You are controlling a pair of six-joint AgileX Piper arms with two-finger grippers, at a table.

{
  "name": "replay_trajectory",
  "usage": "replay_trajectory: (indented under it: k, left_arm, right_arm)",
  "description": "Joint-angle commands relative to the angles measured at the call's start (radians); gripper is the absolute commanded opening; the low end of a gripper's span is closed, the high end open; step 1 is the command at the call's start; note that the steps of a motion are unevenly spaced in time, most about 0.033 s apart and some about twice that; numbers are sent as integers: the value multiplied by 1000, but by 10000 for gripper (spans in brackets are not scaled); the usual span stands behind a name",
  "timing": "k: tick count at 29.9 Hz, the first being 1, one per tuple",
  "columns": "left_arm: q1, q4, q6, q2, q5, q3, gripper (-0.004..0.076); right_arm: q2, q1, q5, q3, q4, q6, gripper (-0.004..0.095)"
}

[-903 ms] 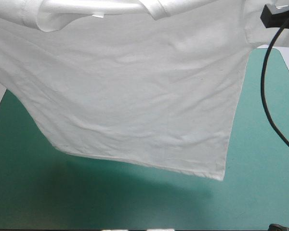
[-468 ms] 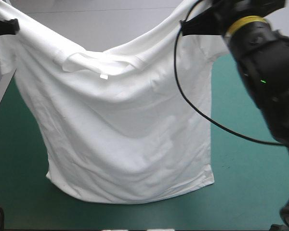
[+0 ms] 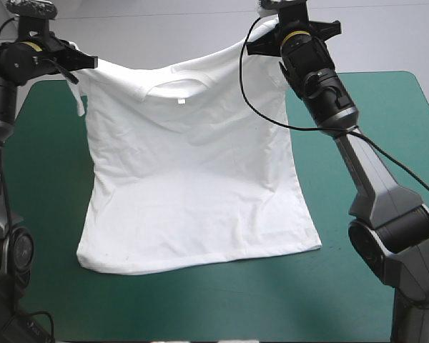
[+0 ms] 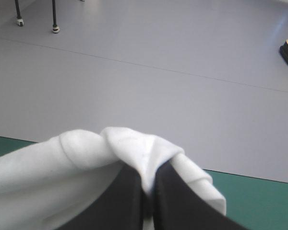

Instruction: Fold the cloth

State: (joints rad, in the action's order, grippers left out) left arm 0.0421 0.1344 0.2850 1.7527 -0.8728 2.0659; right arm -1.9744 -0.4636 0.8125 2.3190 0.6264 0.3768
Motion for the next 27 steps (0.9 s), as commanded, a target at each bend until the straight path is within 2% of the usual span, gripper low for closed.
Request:
replay_trajectory:
  k: [1,5,7,8,10,11,13,15,18,22,25,27]
  left_arm:
    - [-4,42,-22,39,157,22,-9]
    - [-4,129,-17,129,194,22,0]
    - [-4,184,-13,166,223,22,71]
    - [-4,206,-13,184,237,22,135]
    - [-4,231,-13,212,259,22,284]
    - [-4,238,-13,223,264,22,373]
    - [-4,236,-5,226,253,22,502]
    - [-2,229,23,215,211,32,552]
    - [-2,152,-5,163,79,67,535]
    - [-2,48,-120,72,-203,97,486]
    - [-2,13,-134,23,-421,93,440]
    - [-2,10,-170,-16,-417,45,418]
  right_arm:
    - [-13,36,-114,27,43,21,-19]
    - [-85,41,-131,27,39,38,-9]
    - [-111,48,-166,27,-13,64,70]
    - [-122,55,-189,27,-77,46,160]
    - [-134,74,-223,27,-191,0,414]
    - [-138,82,-225,27,-223,-12,550]
    - [-136,87,-194,29,-220,-24,740]
    - [-110,87,-135,35,-210,-48,822]
    - [-43,87,9,48,-212,-66,797]
    - [71,87,264,48,-237,-134,737]
    - [130,87,407,48,-235,-181,695]
    - [161,89,405,31,-247,-189,674]
